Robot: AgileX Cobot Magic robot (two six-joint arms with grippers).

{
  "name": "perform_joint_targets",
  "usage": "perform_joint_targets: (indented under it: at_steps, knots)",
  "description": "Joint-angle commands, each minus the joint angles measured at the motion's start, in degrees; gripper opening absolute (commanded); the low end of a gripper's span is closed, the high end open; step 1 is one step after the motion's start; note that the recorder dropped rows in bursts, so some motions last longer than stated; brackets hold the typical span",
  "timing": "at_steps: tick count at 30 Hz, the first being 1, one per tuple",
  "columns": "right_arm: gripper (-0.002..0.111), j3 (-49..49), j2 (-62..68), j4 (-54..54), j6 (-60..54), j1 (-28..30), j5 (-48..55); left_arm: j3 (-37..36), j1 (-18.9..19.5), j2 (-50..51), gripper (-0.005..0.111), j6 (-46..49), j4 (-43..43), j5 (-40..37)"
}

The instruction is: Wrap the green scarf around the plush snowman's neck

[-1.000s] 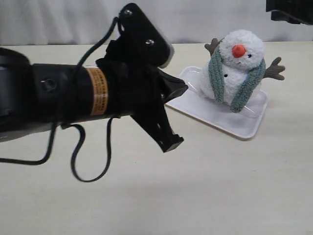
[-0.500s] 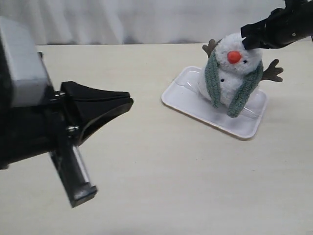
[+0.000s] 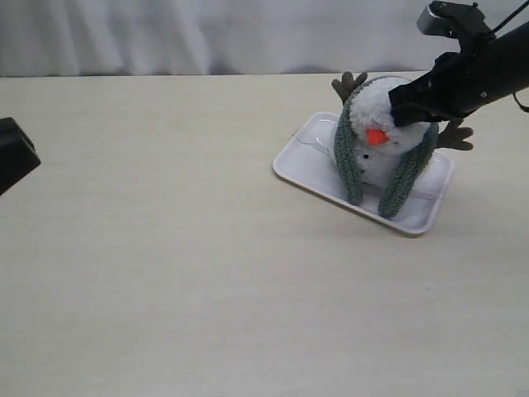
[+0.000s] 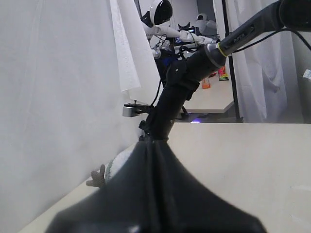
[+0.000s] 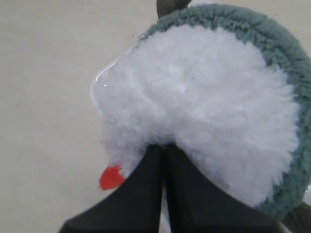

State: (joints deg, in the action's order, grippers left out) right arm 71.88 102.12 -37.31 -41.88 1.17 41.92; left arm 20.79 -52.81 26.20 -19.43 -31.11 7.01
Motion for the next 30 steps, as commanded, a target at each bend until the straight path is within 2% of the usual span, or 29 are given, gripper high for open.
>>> perform_joint_targets:
  at_steps: [1, 6, 10, 14, 20, 30]
  knots:
    - [0.004, -0.7, -0.3, 5.3, 3.7, 0.0, 0.1, -0.1, -0.3, -0.2, 0.0, -0.2, 0.7, 0.8]
    - [0.004, -0.7, -2.2, 4.7, 3.0, 0.0, 1.4, -0.1, -0.3, -0.2, 0.0, -0.2, 1.0, 1.0]
    - [0.004, -0.7, -8.7, 4.4, 3.0, 0.0, 1.4, -0.1, -0.2, -1.7, 0.0, -0.1, 3.6, 1.5]
    - [0.004, -1.3, -17.6, 0.9, 1.7, 0.0, 2.4, -0.1, 1.5, -4.2, 0.0, -0.3, 4.2, 1.7]
    - [0.004, -8.3, -35.3, -7.9, -2.7, 0.0, -2.9, -0.1, 3.6, -7.6, 0.0, -0.3, 9.0, 0.2]
    - [0.004, -19.0, -66.8, -8.9, -3.5, 0.0, -10.2, 0.0, 3.6, -15.7, 0.0, -0.3, 9.2, -0.9]
